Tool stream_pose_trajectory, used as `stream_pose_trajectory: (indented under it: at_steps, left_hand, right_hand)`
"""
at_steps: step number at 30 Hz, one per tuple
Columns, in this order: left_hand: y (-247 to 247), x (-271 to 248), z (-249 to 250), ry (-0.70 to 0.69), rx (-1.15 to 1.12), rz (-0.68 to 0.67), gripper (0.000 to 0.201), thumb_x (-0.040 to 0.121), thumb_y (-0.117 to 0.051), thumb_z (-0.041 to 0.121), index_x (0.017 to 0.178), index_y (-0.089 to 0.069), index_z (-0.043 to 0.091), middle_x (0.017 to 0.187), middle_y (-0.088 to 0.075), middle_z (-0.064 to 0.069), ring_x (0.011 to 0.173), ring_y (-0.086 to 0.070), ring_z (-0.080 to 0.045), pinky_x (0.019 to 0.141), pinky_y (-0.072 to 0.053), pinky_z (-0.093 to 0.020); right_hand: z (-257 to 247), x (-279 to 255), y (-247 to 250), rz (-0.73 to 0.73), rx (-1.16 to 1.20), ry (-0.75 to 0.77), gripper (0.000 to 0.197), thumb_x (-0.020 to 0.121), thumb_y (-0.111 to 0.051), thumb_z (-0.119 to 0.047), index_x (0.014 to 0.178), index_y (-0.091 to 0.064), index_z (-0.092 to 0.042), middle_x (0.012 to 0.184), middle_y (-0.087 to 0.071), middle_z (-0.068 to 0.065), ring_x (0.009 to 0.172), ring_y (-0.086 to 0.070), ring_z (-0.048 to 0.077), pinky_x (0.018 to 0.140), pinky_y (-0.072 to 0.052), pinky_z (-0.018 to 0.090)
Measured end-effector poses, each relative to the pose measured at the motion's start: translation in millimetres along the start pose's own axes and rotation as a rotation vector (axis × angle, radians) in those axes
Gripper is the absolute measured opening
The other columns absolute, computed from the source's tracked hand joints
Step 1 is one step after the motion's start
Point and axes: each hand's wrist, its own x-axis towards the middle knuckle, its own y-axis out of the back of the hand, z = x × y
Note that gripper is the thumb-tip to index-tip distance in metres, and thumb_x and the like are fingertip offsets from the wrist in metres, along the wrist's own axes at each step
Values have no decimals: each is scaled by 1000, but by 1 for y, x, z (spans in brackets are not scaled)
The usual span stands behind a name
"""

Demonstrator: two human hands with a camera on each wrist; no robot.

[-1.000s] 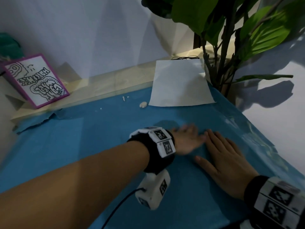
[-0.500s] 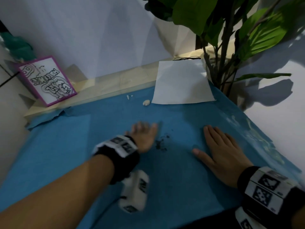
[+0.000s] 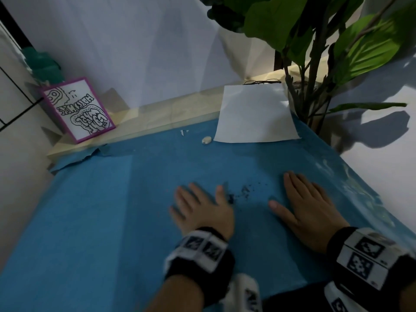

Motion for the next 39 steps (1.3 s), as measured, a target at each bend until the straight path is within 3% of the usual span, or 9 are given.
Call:
stream_pose_trajectory:
  at_steps: [6, 9, 13, 19, 22, 25, 30, 36, 39]
  left_hand:
    - [-22, 2, 68, -433, -72, -35, 58, 99, 2, 32, 153, -5, 11, 160, 4, -10, 147, 5, -24, 116, -7, -45]
    - [-1, 8, 29, -207, -85, 184, 58, 101, -7, 38, 153, -9, 11, 160, 0, -10, 147, 2, -24, 116, -7, -44]
    - [5, 5, -3, 104, -73, 79, 68, 100, -12, 51, 153, 0, 10, 160, 8, -12, 147, 11, -24, 117, 5, -42]
    - [-38, -10, 85, -304, -69, -79, 68, 100, -7, 50, 151, 9, 8, 159, 14, -9, 146, 16, -21, 116, 11, -39]
    - [-38, -12, 93, -505, -351, -71, 55, 104, -20, 35, 149, -19, 4, 157, -15, -16, 145, -12, -25, 116, -12, -32]
    - [-23, -1, 50, -307, -393, 231, 48, 100, -24, 32, 136, -40, 6, 143, -38, -19, 133, -32, -32, 109, -29, -38]
    - [-16, -5, 28, 28, -82, 42, 69, 99, -9, 51, 152, 4, 8, 159, 11, -12, 146, 15, -23, 117, 7, -42]
    - [-42, -7, 99, -388, -119, -117, 67, 100, -9, 50, 153, 1, 11, 160, 8, -9, 147, 10, -22, 118, 7, -39]
    - [-25, -7, 80, -627, -386, 138, 49, 104, -24, 28, 142, -38, 1, 151, -32, -18, 139, -33, -27, 112, -29, -34]
  right_hand:
    - [2, -3, 12, 22, 261, -26, 112, 53, 35, -76, 146, 13, -18, 159, 5, 3, 146, 2, 13, 109, 5, 16]
    - [11, -10, 26, 153, 706, -181, 69, 89, -16, -52, 148, -24, -18, 155, -20, -6, 143, -14, 7, 103, -1, 9]
    - [30, -14, 18, 186, 580, -249, 56, 97, -25, -40, 145, -32, -13, 155, -22, 0, 144, -13, 12, 104, -2, 11]
    - [29, -15, 16, 187, 520, -207, 50, 99, -25, -35, 145, -33, -16, 156, -21, 1, 144, -16, 14, 112, -4, 19]
    - [32, -17, 19, 165, 597, -256, 50, 100, -25, -37, 145, -32, -18, 155, -22, -1, 143, -18, 12, 105, -6, 12]
    - [34, -19, 20, 191, 689, -299, 54, 98, -22, -42, 145, -35, -19, 154, -26, -4, 142, -22, 12, 96, -9, 6]
    - [32, -19, 17, 215, 700, -286, 56, 98, -19, -43, 144, -37, -17, 154, -26, -4, 142, -22, 11, 99, -8, 9]
    - [31, -19, 20, 212, 683, -282, 53, 99, -23, -41, 145, -34, -17, 154, -26, -1, 142, -23, 14, 104, -12, 13]
    - [32, -20, 20, 206, 699, -285, 54, 98, -23, -43, 145, -35, -19, 154, -27, -1, 141, -24, 15, 106, -12, 14]
